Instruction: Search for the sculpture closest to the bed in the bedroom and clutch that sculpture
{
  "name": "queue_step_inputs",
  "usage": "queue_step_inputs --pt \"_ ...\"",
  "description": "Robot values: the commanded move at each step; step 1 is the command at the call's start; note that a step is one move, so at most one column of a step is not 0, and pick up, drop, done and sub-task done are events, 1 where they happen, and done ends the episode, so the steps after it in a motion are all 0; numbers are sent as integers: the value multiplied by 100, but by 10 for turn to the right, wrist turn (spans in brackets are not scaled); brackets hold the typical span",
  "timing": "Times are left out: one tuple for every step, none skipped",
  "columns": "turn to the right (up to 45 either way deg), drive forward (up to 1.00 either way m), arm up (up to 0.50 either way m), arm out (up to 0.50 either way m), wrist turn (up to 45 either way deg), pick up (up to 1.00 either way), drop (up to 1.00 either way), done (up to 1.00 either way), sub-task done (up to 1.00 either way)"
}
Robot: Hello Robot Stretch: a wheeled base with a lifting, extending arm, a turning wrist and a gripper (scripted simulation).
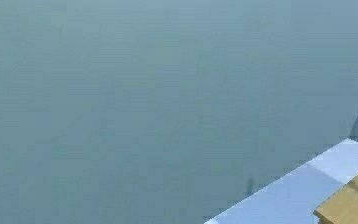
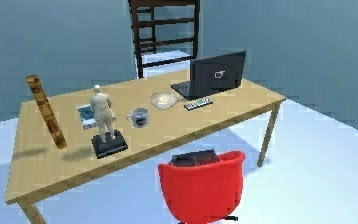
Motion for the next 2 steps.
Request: queue_step_inputs --pt "-180 0 0 0 0 0 0 0 0" --pt "0 0 50 0 0 0 0 0 0"
